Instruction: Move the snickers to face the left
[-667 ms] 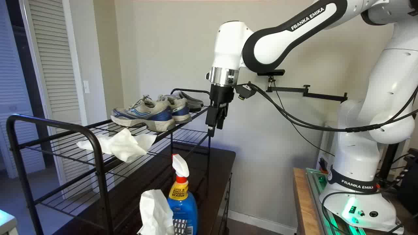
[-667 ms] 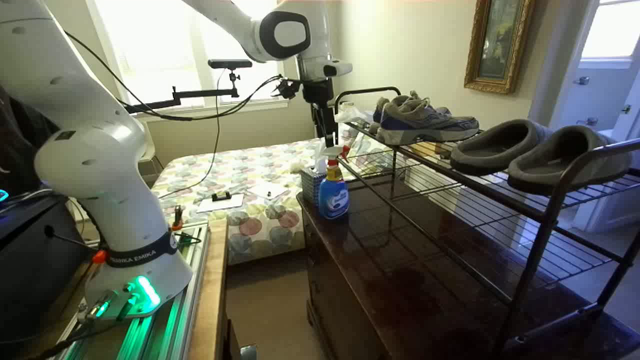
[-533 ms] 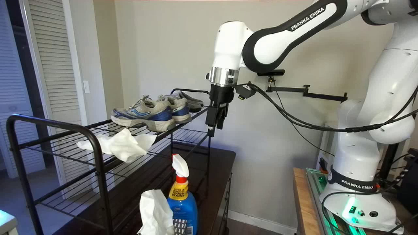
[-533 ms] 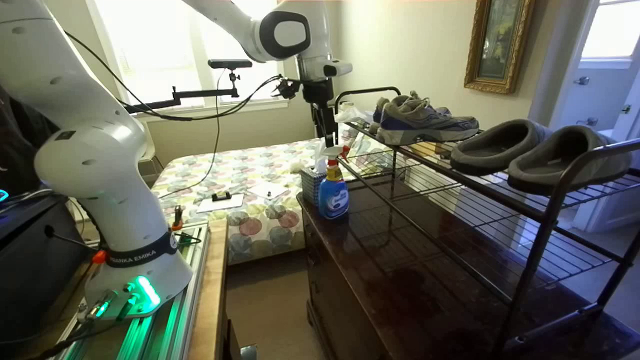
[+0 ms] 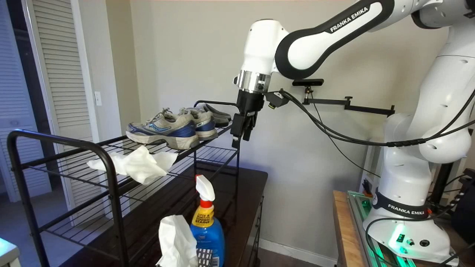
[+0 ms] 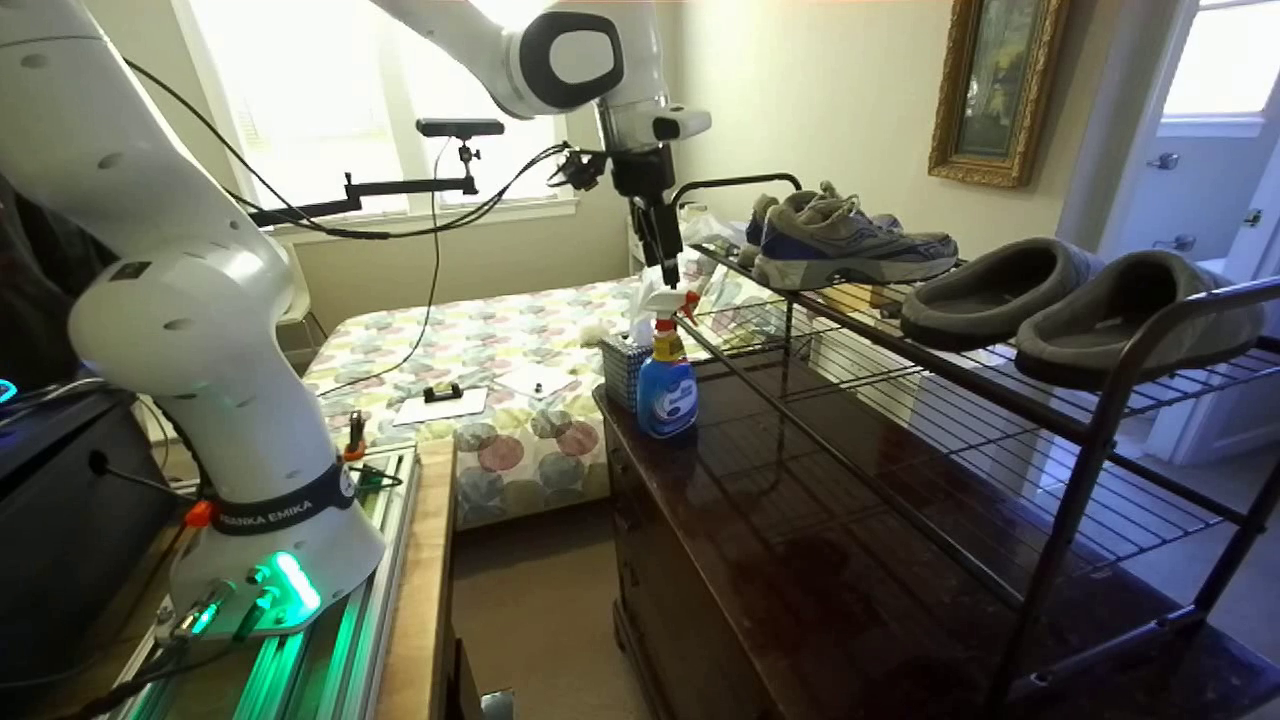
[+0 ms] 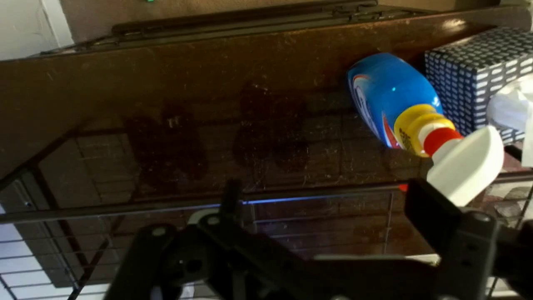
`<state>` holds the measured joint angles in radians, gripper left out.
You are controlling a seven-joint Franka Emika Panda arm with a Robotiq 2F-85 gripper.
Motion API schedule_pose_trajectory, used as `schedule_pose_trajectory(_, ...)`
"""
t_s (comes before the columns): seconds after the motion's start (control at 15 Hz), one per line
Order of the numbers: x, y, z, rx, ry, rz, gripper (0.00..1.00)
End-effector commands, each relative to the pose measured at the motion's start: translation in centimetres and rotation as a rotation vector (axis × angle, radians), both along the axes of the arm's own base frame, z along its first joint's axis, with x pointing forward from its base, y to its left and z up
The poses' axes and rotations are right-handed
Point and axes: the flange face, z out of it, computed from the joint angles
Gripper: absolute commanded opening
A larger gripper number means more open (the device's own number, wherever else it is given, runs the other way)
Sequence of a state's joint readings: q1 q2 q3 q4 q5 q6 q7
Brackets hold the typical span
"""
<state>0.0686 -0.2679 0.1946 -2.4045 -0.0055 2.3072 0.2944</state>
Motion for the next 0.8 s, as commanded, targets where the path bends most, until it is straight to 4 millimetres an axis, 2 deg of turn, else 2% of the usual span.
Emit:
schedule_pose_trajectory(0.0, 1.4, -1.3, 4.7, -0.019, -0.132, 0.027, 1.0)
schedule_pose_trajectory(0.2, 3.8, -1.3, 8.0, -0.04, -0.226, 0.067, 1.0)
schedule_pose_trajectory(0.33, 5.8, -0.7, 9.3, -0.056, -0.29, 0.068, 1.0)
schedule_pose_trajectory(0.53, 9.7, 0.5, 9.7, -0.044, -0.357, 0.034, 1.0)
schedule_pose_trajectory(0.73, 12.1, 1.8, 9.4, -0.056, -0.404, -0.055, 1.0)
